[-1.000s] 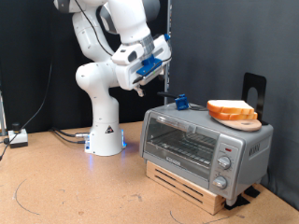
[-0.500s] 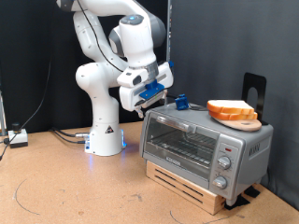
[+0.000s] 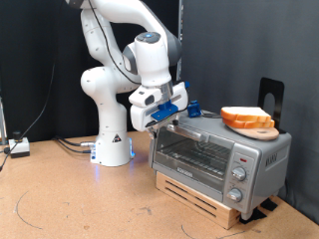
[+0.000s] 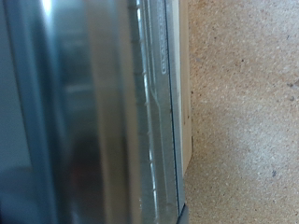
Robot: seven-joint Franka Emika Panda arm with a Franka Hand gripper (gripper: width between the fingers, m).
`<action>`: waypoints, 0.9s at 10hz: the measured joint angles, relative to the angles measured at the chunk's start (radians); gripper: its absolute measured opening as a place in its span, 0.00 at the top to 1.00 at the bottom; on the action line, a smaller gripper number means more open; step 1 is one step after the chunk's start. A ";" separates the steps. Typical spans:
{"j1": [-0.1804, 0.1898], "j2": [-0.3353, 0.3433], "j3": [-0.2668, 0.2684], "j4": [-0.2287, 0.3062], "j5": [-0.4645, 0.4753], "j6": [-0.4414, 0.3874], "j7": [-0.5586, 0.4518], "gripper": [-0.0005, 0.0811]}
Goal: Make a piece of toast with the oven
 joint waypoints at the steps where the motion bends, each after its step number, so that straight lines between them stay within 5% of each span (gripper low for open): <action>1: -0.003 0.007 -0.001 0.004 0.001 0.002 0.010 0.00; 9: -0.092 0.091 -0.039 0.068 -0.042 0.002 0.025 0.00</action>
